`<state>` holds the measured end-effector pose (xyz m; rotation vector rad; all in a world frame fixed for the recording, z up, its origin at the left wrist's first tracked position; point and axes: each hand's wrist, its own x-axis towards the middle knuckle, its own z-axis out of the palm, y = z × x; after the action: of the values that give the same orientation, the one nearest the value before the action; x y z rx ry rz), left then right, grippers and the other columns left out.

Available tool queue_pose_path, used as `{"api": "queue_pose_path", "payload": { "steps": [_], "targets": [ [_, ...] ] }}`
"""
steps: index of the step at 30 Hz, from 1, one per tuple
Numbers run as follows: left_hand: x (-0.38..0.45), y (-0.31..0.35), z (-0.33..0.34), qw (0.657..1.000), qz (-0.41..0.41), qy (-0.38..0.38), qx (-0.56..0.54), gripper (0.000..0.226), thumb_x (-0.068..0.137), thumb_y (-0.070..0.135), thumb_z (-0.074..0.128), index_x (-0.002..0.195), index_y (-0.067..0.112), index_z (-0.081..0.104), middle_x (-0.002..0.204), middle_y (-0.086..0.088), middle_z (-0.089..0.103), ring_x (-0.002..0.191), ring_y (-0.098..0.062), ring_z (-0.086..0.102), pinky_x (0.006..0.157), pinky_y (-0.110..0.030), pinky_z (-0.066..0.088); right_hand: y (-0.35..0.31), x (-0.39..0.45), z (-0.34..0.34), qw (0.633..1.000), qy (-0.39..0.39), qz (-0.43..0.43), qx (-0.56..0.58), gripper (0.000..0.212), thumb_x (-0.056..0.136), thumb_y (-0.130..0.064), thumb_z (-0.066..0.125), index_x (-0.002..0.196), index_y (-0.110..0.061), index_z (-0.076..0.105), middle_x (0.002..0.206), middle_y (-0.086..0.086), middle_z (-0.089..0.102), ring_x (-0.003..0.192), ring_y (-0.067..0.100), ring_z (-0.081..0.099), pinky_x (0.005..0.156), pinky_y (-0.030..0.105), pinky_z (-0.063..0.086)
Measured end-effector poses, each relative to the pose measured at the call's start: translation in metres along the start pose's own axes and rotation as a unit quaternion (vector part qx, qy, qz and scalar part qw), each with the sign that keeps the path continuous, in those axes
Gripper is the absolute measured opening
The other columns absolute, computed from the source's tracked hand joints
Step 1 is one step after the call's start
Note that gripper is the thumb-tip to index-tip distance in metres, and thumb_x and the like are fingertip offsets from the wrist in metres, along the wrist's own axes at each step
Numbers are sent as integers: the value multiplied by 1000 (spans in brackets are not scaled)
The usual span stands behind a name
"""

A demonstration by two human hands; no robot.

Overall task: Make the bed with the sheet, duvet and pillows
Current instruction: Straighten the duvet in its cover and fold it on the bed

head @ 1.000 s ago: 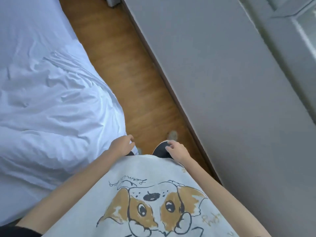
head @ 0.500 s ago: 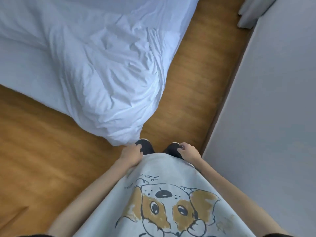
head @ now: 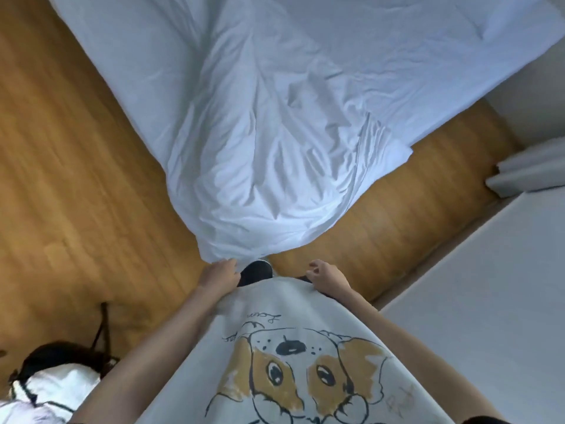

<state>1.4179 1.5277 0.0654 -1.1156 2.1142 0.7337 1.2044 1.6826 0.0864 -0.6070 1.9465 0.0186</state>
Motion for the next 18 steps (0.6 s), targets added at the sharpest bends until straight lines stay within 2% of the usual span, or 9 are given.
{"api": "queue_pose_path", "payload": {
  "steps": [4, 7, 9, 14, 18],
  "targets": [
    [14, -25, -26, 997, -38, 20, -59, 34, 95, 26, 37, 121, 8, 52, 121, -12, 57, 102, -29, 56, 80, -35, 46, -49, 18, -28, 993, -16, -43, -105, 41, 94, -30, 46, 133, -18, 51, 127, 5, 60, 114, 26, 56, 83, 31, 43],
    [26, -46, -37, 989, -75, 23, -128, 37, 96, 24, 37, 127, 8, 50, 120, -12, 57, 97, -27, 57, 79, -36, 48, -89, 41, -46, 984, -24, -71, -163, 36, 94, -27, 47, 127, -17, 55, 122, 7, 63, 110, 27, 58, 89, 34, 48],
    [32, -58, -41, 981, -104, 18, -160, 38, 97, 25, 37, 129, 7, 48, 116, -12, 59, 94, -26, 57, 78, -37, 49, -117, 58, -55, 974, -42, -89, -206, 38, 95, -26, 47, 132, -19, 51, 129, 6, 59, 117, 26, 54, 96, 35, 44],
    [69, -93, -59, 946, -179, 57, -264, 46, 98, 31, 40, 140, 11, 43, 134, -12, 52, 115, -29, 53, 91, -37, 45, -205, 115, -70, 918, -49, -211, -333, 43, 99, -29, 43, 140, -18, 42, 142, 5, 46, 130, 24, 41, 104, 37, 36],
    [125, -131, -78, 916, -230, 112, -308, 43, 98, 32, 43, 137, 14, 46, 134, -9, 51, 113, -27, 55, 86, -37, 46, -289, 189, -61, 850, -22, -339, -402, 45, 97, -28, 47, 140, -15, 43, 147, 8, 39, 135, 27, 34, 103, 41, 39]
  ]
}}
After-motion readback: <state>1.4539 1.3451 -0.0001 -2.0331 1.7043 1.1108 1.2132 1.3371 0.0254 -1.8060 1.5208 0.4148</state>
